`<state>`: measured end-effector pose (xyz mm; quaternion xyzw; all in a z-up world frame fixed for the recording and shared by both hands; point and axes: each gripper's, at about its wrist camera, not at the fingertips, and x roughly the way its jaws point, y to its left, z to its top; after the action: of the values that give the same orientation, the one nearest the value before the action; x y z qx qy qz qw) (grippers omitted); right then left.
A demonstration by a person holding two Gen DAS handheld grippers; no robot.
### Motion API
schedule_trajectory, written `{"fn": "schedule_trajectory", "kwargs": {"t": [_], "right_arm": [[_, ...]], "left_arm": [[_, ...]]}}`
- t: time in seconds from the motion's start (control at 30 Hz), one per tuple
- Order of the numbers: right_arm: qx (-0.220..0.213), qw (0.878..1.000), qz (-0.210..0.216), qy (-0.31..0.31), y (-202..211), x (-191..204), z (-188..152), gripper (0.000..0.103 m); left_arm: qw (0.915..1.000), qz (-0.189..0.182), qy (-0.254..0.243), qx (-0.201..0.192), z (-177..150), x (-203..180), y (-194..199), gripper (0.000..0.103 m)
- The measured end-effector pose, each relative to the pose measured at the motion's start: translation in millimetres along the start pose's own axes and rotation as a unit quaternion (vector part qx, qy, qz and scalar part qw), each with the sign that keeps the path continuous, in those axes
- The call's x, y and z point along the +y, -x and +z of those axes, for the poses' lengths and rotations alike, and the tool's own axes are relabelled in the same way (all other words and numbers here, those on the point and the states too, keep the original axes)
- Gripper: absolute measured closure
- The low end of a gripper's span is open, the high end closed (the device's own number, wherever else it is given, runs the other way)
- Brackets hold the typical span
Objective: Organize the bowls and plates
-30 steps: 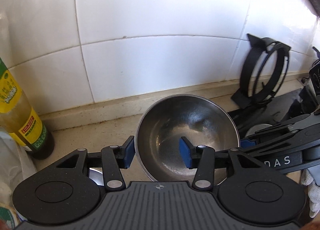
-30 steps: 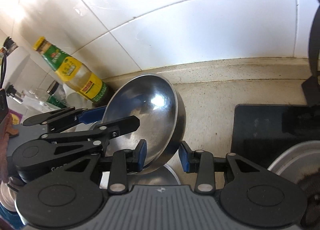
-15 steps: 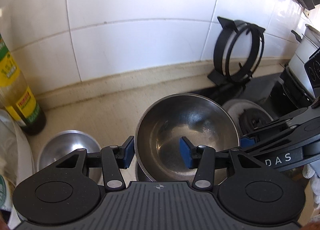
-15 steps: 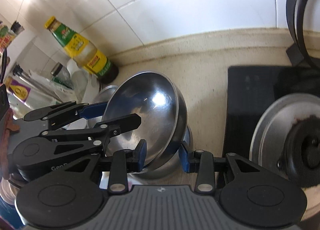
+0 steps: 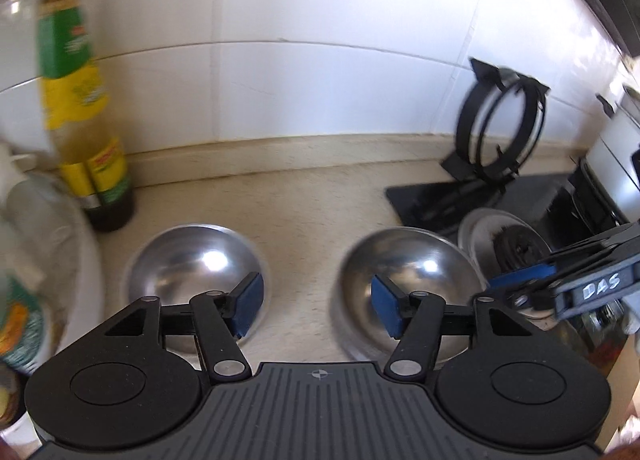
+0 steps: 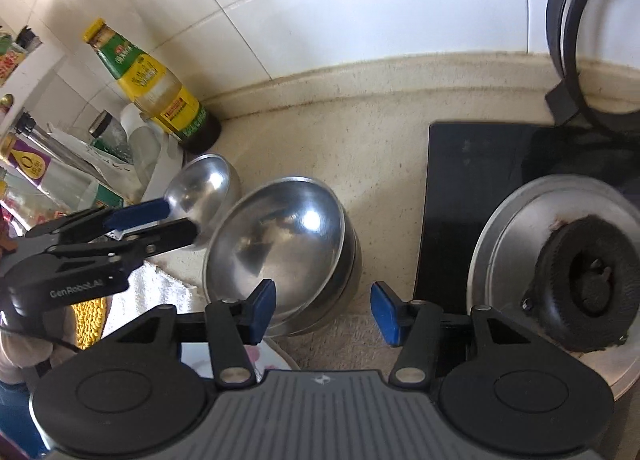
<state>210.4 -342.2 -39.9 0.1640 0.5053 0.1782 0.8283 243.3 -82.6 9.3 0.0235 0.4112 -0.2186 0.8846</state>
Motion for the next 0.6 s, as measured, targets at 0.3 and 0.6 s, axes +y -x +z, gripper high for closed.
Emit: {"fn": "schedule_trajectory", "kwargs": {"t": [0.3, 0.6], "right_arm": [[-0.032, 0.996, 0.025, 0.075, -0.8, 49.4, 36.9, 0.048], [0.012, 0.99, 0.04, 0.137, -85.0, 97.7, 81.7, 0.048]], "left_arm": [[0.9957, 0.047, 0.08, 0.004, -16.2, 44.6, 17.0, 0.031], [0.9852, 0.062, 0.159, 0.015, -16.2, 69.6, -13.5, 0.027]]}}
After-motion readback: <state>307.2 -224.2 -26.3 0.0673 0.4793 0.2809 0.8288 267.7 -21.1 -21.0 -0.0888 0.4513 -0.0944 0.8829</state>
